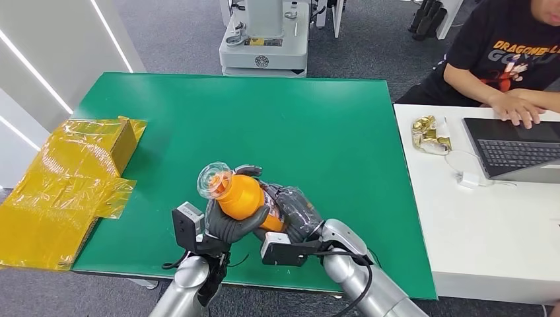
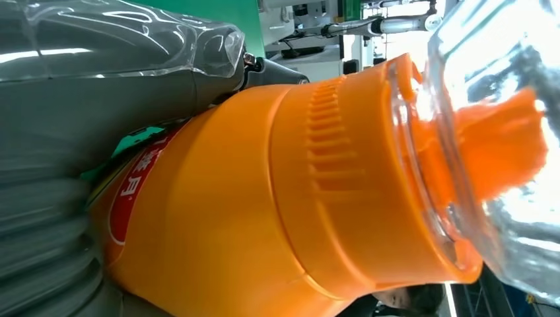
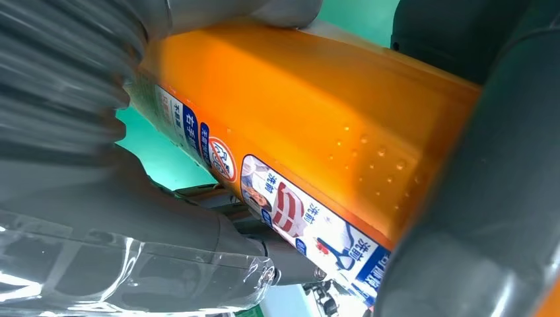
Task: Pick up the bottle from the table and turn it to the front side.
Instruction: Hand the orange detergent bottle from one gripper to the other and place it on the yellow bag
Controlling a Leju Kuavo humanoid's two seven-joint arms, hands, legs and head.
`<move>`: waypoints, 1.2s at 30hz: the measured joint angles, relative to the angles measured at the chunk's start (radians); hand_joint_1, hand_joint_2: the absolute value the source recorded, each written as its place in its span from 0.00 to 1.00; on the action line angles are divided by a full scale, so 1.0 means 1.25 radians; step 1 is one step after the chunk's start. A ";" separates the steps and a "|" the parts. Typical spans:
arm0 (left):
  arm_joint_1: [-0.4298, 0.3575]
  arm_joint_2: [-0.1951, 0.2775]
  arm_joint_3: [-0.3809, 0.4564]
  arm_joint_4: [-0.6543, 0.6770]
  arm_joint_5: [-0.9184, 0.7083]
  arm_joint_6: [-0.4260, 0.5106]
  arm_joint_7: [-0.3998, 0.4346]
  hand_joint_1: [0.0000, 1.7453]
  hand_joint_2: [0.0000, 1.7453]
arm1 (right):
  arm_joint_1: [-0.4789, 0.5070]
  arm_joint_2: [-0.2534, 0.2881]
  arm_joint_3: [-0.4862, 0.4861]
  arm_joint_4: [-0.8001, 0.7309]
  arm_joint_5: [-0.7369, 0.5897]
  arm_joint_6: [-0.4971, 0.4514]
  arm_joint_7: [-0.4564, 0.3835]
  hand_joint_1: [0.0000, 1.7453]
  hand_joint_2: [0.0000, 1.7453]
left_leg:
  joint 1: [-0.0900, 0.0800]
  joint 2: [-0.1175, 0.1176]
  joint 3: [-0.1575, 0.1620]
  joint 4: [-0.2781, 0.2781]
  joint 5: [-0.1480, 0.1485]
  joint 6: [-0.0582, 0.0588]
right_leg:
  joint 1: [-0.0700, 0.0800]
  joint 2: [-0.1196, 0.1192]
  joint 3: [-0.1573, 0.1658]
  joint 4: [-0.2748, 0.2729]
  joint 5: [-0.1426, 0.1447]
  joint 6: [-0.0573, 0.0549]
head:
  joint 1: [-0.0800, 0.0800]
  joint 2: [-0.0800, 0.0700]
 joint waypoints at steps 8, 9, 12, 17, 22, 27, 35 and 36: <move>0.000 0.000 0.000 -0.007 0.000 0.002 -0.004 1.00 1.00 | 0.012 0.006 -0.007 -0.005 -0.003 -0.006 -0.002 1.00 1.00 | 0.000 0.000 0.000 0.000 0.000 0.000 | 0.000 0.000 0.000 0.000 0.000 0.000 | 0.000 0.000; 0.000 0.000 0.000 -0.007 0.001 0.002 -0.006 1.00 1.00 | 0.013 0.006 -0.008 -0.005 -0.002 -0.007 -0.002 1.00 1.00 | 0.000 0.000 0.000 0.000 0.000 0.000 | 0.000 0.000 0.000 0.000 0.000 0.000 | 0.000 0.000; 0.000 0.000 0.000 -0.007 0.003 0.002 -0.010 1.00 1.00 | 0.014 0.006 -0.008 -0.005 0.002 -0.014 -0.001 0.97 1.00 | 0.000 0.000 0.000 0.000 0.000 0.000 | 0.000 0.000 0.000 0.000 0.000 0.000 | 0.000 0.000; 0.000 0.000 0.000 -0.007 0.004 0.002 -0.013 1.00 1.00 | 0.019 0.006 -0.009 -0.009 0.011 -0.025 0.013 0.10 1.00 | 0.000 0.000 0.000 0.000 0.000 0.000 | 0.000 0.000 0.000 0.000 0.000 0.000 | 0.000 0.000; 0.000 0.000 0.000 -0.007 0.004 0.002 -0.016 1.00 1.00 | 0.032 0.006 -0.010 -0.022 0.021 -0.043 0.041 0.00 1.00 | 0.000 0.000 0.000 0.000 0.000 0.000 | 0.000 0.000 0.000 0.000 0.000 0.000 | 0.000 0.000; 0.001 0.000 0.000 -0.007 0.004 0.002 -0.017 1.00 1.00 | 0.049 0.006 -0.016 -0.040 0.029 -0.055 0.058 0.00 1.00 | 0.000 0.000 0.000 0.000 0.000 0.000 | 0.000 0.000 0.000 0.000 0.000 0.000 | 0.000 0.000; 0.003 0.000 0.000 -0.007 0.004 0.002 -0.018 1.00 1.00 | 0.085 0.006 -0.034 -0.083 0.026 -0.080 0.090 0.00 1.00 | 0.000 0.000 0.000 0.000 0.000 0.000 | 0.000 0.000 0.000 0.000 0.000 0.000 | 0.000 0.000; 0.003 -0.001 0.000 -0.007 0.004 0.002 -0.019 1.00 1.00 | 0.089 0.006 -0.035 -0.088 0.025 -0.083 0.093 0.00 1.00 | 0.000 0.000 0.000 0.000 0.000 0.000 | 0.000 0.000 0.000 0.000 0.000 0.000 | 0.000 0.000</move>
